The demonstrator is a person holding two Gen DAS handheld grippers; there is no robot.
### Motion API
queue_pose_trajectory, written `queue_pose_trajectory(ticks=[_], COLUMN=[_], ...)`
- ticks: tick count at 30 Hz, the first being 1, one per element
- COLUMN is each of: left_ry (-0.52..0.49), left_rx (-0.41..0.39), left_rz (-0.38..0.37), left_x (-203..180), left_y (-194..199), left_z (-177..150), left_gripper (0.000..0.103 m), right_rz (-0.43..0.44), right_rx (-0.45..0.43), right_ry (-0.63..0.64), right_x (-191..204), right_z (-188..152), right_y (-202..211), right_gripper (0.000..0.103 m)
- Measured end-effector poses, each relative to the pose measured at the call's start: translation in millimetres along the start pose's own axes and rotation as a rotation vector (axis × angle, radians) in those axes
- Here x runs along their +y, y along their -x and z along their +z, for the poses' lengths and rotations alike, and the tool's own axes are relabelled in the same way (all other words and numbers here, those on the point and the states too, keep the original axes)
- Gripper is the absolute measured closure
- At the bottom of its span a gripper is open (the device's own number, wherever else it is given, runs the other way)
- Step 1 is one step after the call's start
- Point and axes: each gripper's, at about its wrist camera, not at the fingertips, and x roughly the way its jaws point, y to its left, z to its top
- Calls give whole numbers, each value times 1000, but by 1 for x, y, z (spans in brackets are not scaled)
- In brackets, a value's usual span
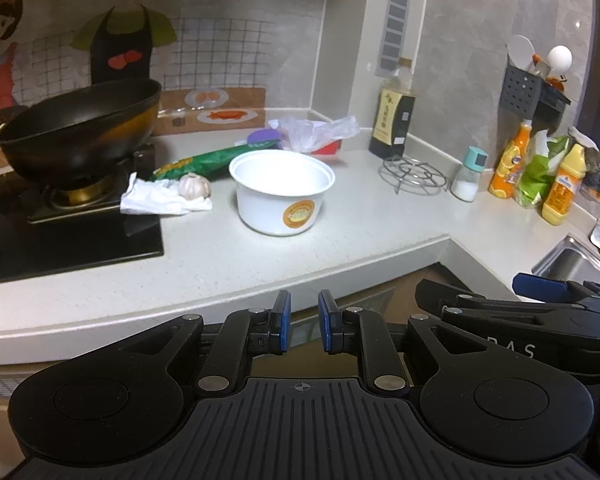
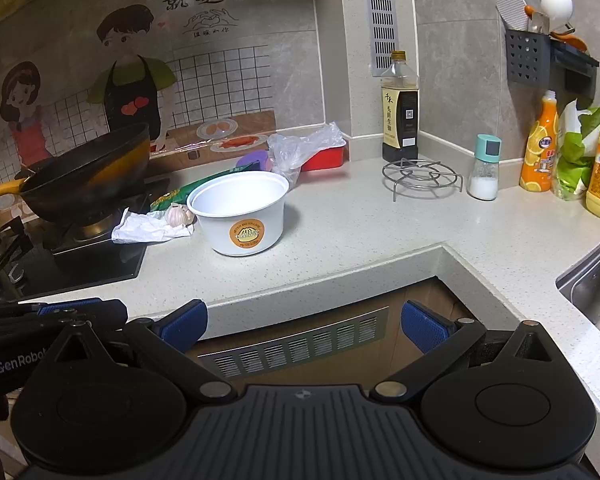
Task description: Collect trash
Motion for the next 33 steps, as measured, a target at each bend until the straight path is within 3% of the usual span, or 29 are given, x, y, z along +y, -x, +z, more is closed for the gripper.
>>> queue_pose_trajectory(ticks=[33], left_ry=[32], left_rx=[15], left_rz=[-8], left_x=[6], left_y=[-10], left_z=[5], left_gripper=[84], right_rz=[-23], right_rx=[8], right_ry=[-5], right_x=[-3], right_z=[2], right_y=[-8], right_gripper=[0])
